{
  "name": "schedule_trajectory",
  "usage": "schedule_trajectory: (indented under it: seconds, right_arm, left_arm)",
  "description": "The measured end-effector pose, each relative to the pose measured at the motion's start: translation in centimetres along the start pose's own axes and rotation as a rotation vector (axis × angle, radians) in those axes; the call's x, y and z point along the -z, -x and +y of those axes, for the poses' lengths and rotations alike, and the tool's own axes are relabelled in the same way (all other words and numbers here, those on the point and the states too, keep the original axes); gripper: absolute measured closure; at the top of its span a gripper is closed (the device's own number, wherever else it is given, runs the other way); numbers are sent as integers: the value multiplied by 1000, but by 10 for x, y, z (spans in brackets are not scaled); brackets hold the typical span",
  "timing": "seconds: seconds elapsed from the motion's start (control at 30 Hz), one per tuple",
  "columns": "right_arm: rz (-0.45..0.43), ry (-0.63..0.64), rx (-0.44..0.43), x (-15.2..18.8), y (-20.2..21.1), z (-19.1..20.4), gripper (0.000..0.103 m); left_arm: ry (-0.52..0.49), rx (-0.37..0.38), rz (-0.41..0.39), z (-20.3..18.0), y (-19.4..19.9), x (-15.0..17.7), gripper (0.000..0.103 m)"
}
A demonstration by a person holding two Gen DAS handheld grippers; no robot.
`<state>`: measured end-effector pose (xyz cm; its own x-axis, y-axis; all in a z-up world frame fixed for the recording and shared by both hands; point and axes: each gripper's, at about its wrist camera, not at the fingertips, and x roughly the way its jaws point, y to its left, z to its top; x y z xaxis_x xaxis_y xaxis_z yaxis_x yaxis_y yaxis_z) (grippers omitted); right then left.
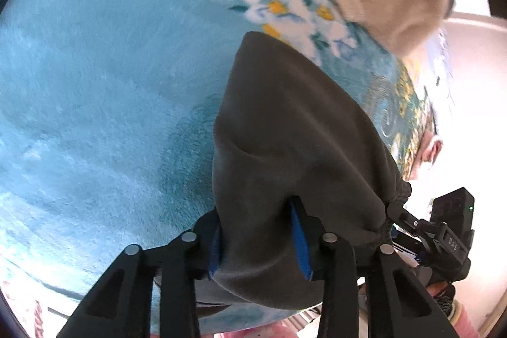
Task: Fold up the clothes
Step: 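Lift the folded sweatpants off the blanket with both grippers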
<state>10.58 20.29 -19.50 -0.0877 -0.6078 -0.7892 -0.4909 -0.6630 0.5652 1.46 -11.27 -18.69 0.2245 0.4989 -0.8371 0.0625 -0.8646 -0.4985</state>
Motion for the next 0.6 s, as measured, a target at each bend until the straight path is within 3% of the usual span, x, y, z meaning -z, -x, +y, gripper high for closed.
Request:
schedule_trajectory:
  seconds: [0.43, 0.6]
  right_arm:
    - [-237, 62, -40, 61, 120, 27, 39]
    - [-326, 128, -88, 76, 178, 30, 39]
  left_arm:
    - [-215, 97, -112, -82, 71, 45, 65]
    - [-321, 118, -198, -138, 98, 62, 65]
